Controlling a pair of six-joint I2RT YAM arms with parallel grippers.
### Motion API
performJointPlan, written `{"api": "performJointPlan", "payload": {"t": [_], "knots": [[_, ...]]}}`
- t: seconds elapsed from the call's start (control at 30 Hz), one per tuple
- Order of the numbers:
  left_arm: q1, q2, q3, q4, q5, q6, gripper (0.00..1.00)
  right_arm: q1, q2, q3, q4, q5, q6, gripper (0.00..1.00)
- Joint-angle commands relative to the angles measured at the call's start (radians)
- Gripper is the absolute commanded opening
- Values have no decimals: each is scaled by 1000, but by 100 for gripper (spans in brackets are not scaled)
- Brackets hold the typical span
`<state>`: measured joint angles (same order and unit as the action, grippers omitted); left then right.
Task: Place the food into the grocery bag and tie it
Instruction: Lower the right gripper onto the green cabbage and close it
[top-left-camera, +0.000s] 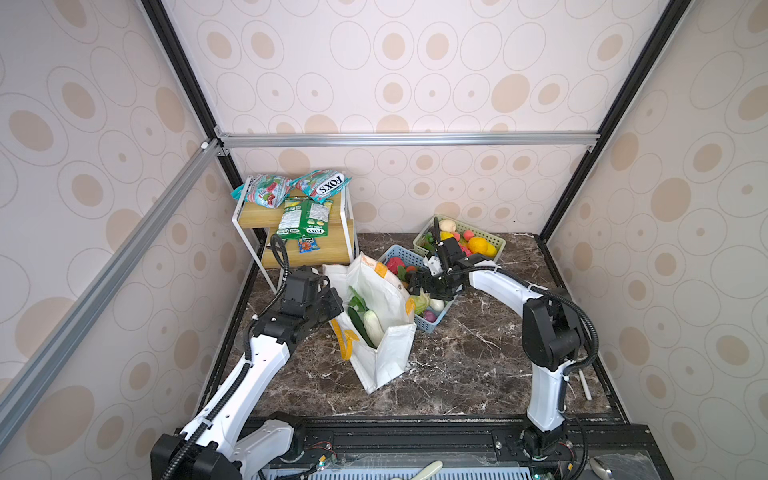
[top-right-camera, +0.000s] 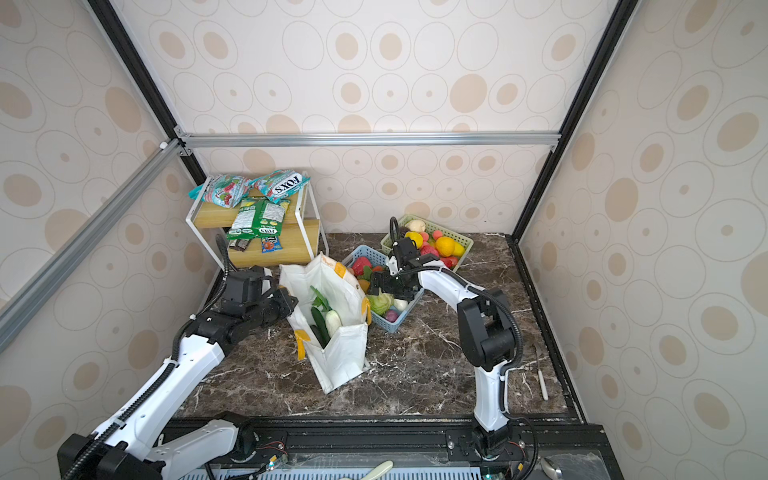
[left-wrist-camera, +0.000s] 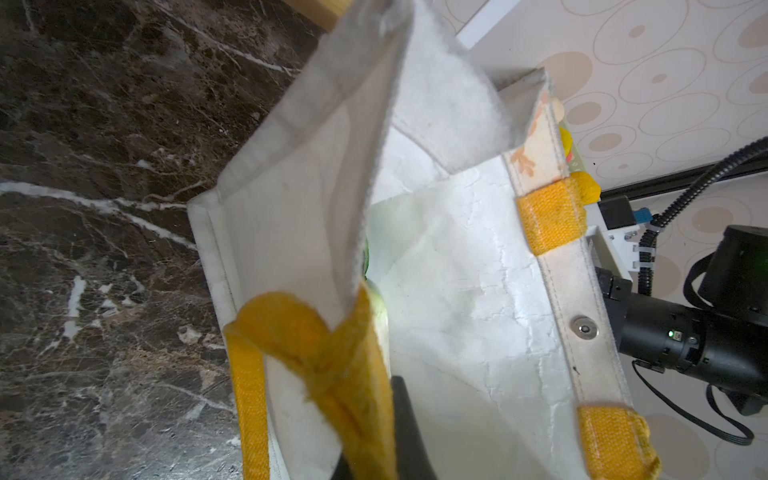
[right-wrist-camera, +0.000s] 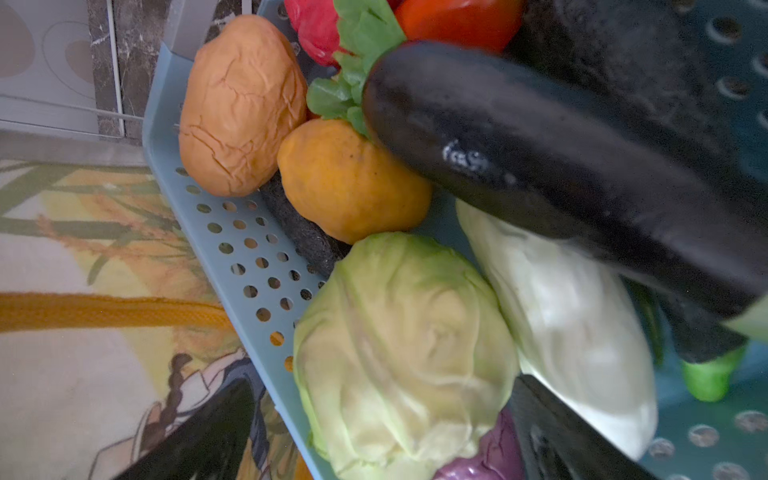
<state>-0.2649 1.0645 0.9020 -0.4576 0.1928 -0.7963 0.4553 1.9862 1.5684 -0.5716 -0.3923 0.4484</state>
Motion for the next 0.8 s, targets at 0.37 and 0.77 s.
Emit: {"api": "performJointPlan", "payload": {"t": [0.37,0.77], "knots": [[-2,5,35,33,-1,15,0,17,64,2,-8,5,6,90],[-2,-7,19,39,-5,11,0,18,36,-10,0,-25,2,75]]}}
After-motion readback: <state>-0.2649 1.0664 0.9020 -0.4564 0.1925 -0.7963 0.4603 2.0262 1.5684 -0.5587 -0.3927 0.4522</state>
